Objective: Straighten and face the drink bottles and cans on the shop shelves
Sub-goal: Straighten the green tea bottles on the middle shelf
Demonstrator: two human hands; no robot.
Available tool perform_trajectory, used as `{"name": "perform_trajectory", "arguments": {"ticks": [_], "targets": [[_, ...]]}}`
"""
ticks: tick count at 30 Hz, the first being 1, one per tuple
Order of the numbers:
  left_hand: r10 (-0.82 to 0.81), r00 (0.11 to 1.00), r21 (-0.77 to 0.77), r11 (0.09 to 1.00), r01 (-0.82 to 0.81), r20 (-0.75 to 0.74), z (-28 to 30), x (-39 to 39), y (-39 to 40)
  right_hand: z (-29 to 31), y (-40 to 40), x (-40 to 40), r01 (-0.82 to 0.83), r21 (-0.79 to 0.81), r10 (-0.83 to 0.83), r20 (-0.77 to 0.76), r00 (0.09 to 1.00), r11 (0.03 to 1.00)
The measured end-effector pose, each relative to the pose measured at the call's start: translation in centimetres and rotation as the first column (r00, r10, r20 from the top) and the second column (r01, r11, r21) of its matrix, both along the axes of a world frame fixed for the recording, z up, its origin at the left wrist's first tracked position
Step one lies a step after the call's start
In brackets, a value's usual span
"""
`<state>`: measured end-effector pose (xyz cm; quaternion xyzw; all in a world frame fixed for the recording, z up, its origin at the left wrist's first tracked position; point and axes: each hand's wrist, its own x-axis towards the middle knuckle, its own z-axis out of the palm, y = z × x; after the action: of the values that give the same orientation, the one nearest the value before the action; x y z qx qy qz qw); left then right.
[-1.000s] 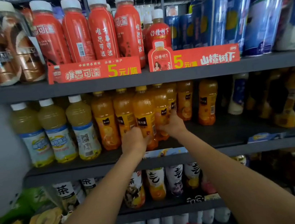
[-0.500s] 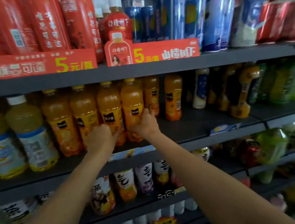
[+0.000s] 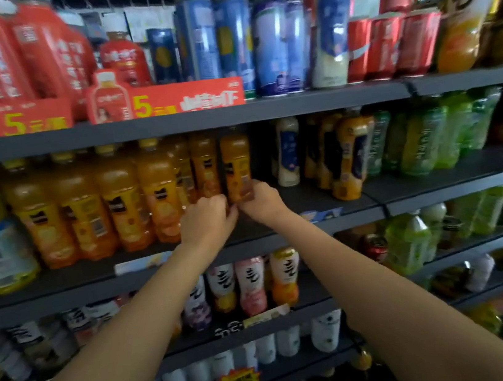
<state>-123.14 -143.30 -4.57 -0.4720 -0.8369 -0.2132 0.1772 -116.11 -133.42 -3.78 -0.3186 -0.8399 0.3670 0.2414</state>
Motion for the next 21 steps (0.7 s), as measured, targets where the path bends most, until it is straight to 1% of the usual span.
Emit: {"name": "perform_trajectory", "arguments": {"ticks": [3,5,7,9,11,13,15,16,19,21], "targets": [[-0.012,0.998,0.027,1.0,0.01,0.057,-0.6,5.0,4.5,-0.5,4.3,6.1,-0.027,-0.017,0.027,0.019,0.999,0.999],[-0.023,0.998,0.016,1.0,0.022,0.066,-1.3,8.7,7.8,-1.0,7.5,10.7,-0.045,-0.042,0.047,0.052,0.998,0.998],[-0.075,0.995,0.006,0.997,0.075,0.061,-1.9,12.5,11.1,-1.4,11.1,15.1,-0.044,-0.061,0.048,0.073,0.996,0.997],[-0.112,0.992,-0.028,0.993,0.114,0.064,-2.4,16.0,13.8,-1.5,14.2,19.3,-0.006,-0.03,0.01,0.151,0.988,1.0],[-0.132,0.987,-0.07,0.988,0.139,0.086,-2.8,19.1,15.9,-1.9,17.3,22.7,0.052,-0.051,-0.043,0.162,0.986,0.997],[-0.155,0.978,-0.099,0.981,0.17,0.138,-3.1,21.4,17.6,-2.3,20.1,25.4,0.131,-0.056,-0.121,0.148,0.982,0.99],[-0.158,0.964,-0.086,0.98,0.18,0.215,-4.0,22.6,18.9,-3.1,22.2,27.9,0.212,-0.052,-0.204,0.137,0.969,0.976],[-0.146,0.955,-0.084,0.982,0.172,0.257,-4.8,22.9,19.4,-3.7,23.1,29.1,0.241,-0.042,-0.232,0.156,0.96,0.97],[-0.101,0.927,-0.126,0.98,0.155,0.362,-7.6,23.4,20.9,-6.5,25.5,31.5,0.272,-0.029,-0.259,0.218,0.941,0.962],[-0.107,0.904,-0.157,0.97,0.187,0.414,-9.5,23.7,22.4,-8.4,26.7,32.3,0.243,-0.05,-0.219,0.285,0.933,0.969]]}}
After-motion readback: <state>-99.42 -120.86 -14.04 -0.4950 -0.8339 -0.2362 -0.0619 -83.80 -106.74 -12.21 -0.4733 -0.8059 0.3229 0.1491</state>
